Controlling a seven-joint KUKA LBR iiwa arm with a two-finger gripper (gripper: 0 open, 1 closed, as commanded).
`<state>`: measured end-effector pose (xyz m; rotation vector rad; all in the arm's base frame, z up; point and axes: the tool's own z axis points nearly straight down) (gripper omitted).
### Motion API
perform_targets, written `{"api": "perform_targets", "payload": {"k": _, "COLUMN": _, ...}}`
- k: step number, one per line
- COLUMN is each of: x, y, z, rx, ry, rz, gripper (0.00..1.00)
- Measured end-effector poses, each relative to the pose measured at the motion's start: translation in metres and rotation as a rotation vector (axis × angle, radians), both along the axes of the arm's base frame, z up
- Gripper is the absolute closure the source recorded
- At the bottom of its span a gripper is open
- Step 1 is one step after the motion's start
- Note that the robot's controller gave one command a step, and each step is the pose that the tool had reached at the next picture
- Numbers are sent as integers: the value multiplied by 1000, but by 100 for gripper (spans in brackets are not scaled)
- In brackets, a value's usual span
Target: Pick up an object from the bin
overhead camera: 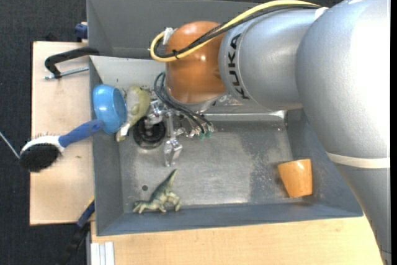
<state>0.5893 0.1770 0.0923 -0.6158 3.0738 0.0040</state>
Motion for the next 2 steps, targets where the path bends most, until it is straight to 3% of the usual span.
{"api": "perform_targets", "payload": {"k": 1, "x": 0, "y": 0, "z": -1, "rx": 2, "ry": 1, "rz": 0, "gripper": 100}}
{"api": "perform_targets", "payload": {"k": 2, "x": 5, "y": 3, "z": 142, "rx": 0, "ry": -9, "rz": 168, "gripper": 100}}
